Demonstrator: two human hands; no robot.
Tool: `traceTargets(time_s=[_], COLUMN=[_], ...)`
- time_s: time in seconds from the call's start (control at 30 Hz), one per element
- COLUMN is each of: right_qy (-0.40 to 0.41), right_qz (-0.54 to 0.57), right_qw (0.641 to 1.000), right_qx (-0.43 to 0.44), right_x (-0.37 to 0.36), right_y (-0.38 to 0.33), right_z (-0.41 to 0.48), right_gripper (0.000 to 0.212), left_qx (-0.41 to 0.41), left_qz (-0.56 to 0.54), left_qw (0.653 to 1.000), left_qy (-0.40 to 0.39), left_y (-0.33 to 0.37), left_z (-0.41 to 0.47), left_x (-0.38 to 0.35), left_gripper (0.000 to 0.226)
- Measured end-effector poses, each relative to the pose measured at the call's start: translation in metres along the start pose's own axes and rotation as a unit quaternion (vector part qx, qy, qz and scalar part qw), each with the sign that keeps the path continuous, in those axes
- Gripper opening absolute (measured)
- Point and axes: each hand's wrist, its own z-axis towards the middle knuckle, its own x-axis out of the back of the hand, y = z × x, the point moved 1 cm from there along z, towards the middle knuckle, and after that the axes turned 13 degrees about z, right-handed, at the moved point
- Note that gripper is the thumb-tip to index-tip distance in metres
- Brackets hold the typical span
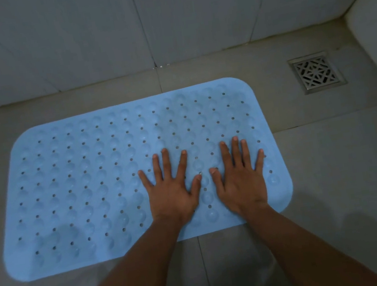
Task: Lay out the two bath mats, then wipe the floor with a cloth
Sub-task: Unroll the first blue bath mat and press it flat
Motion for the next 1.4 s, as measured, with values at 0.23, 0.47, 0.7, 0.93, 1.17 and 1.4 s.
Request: traceTargets(time_s=[0.23,0.47,0.7,0.93,1.17,1.4], right_qy=[-0.009,-0.041,-0.062,-0.115,-0.154,-0.152], right_qz=[-0.004,0.002,0.007,0.012,0.005,0.040], right_qw=[1.000,0.999,0.998,0.992,0.986,0.987], right_qx=[0.001,-0.009,-0.029,-0.060,-0.060,0.018], right_x=[-0.002,0.000,0.006,0.013,0.039,0.070], right_y=[0.002,0.004,0.002,-0.008,-0.034,-0.111], right_z=[0.002,0.003,0.002,0.002,0.012,0.031], right_gripper=[0.069,0.066,0.073,0.066,0.071,0.070], left_qx=[0.003,0.001,-0.014,-0.055,-0.048,0.012], left_qz=[-0.005,-0.016,-0.077,-0.053,-0.097,-0.142], left_qw=[1.000,1.000,0.997,0.996,0.990,0.989], left_qy=[0.012,-0.007,-0.026,-0.036,-0.087,-0.036], left_y=[0.001,0.000,-0.009,-0.023,-0.041,-0.111], left_z=[-0.001,-0.001,0.000,-0.004,0.000,-0.004], left_x=[0.001,0.001,0.007,0.005,0.028,0.063], left_gripper=[0.072,0.071,0.075,0.079,0.071,0.065])
